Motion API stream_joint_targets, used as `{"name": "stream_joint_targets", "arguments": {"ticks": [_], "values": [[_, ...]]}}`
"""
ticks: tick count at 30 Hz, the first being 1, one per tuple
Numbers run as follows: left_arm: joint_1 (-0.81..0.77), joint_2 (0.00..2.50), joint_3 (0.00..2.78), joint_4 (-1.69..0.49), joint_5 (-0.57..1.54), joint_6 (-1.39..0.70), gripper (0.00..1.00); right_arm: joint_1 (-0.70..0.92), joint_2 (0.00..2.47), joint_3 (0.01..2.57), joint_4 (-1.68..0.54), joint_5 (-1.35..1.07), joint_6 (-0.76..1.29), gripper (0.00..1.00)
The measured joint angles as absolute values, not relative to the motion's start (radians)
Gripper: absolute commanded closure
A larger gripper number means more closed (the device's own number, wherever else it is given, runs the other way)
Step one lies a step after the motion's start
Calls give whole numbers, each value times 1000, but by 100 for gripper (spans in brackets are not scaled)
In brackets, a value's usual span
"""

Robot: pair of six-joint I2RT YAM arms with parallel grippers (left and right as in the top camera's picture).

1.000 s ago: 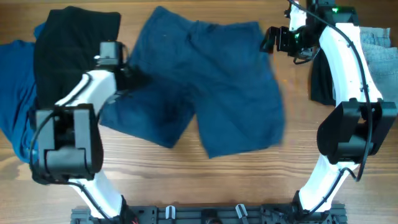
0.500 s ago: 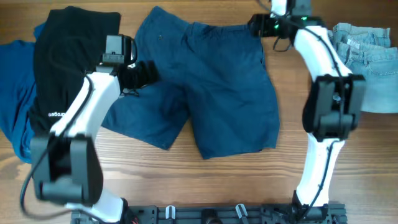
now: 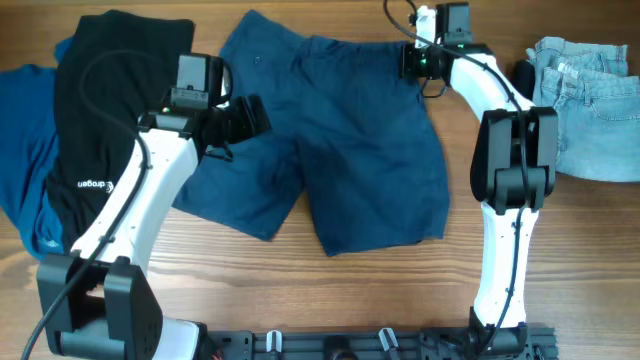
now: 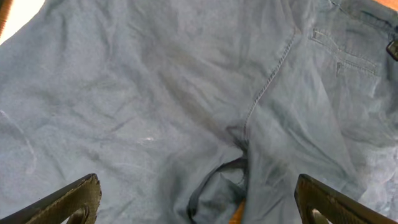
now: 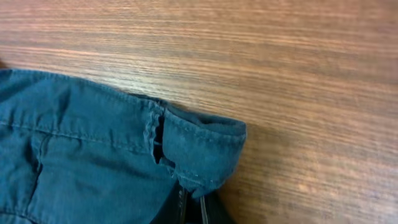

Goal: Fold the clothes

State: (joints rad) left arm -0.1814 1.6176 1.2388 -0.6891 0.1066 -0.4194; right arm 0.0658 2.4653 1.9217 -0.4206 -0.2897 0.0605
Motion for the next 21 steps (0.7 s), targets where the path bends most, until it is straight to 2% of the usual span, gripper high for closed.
{"name": "stream_joint_targets", "arguments": {"ticks": [4,12,13,14,15,21], "values": [[-212,1618,1239,-686,107,-419,1,34,2436,1951,-581,-212,168,95],[-260,1624,1239,-670,107,-420,1,-149,2227,1967,-1031,141,450,96],[-261,1625,1239,-670,107,-420,1,-163,2221,1968,-1061,160,473,83],[-263,1626,1239,-670,107,-420,1,-177,2219,1969,-1093,175,495,57],[-263,1626,1239,-670,106,-420,1,-186,2220,1969,-1112,181,519,1],[-258,1635,1239,-605,38,-410,0,-170,2217,1968,-1090,1,355,1]]}}
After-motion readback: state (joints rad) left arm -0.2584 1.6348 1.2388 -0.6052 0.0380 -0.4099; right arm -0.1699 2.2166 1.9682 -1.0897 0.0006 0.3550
